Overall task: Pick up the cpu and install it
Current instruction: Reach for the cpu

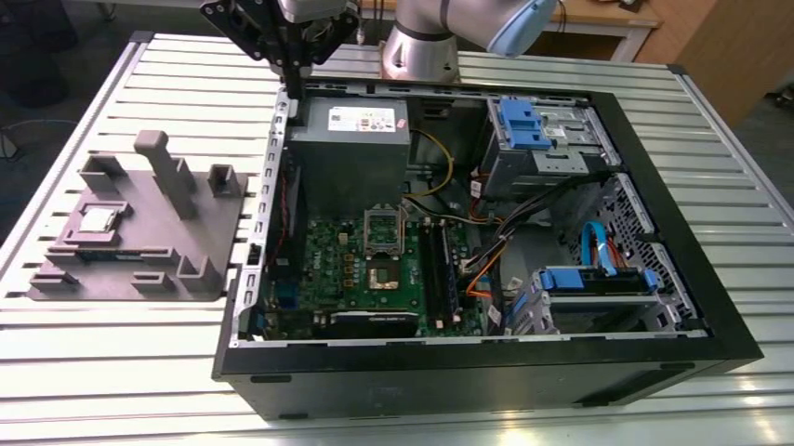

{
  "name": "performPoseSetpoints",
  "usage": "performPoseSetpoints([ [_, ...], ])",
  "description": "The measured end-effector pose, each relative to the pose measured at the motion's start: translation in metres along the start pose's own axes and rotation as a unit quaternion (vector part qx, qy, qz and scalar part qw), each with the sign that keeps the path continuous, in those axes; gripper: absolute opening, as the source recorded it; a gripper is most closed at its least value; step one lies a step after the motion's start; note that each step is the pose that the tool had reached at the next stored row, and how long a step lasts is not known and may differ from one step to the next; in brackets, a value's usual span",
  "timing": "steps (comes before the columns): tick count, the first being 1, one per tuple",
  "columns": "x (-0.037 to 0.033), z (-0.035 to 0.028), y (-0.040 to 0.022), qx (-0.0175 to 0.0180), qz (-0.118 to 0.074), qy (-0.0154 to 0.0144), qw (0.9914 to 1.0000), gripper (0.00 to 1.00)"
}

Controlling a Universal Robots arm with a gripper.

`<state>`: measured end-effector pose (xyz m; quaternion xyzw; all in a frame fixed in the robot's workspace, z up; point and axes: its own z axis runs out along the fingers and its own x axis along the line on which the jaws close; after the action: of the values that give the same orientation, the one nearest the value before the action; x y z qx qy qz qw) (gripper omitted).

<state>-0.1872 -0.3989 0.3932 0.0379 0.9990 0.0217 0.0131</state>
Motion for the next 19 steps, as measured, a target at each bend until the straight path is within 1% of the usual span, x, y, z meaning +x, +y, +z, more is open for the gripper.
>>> performPoseSetpoints([
  [19,0.0041,-0.0001,-0.0003,0.0000,0.000,0.0000,1.00000,0.10],
])
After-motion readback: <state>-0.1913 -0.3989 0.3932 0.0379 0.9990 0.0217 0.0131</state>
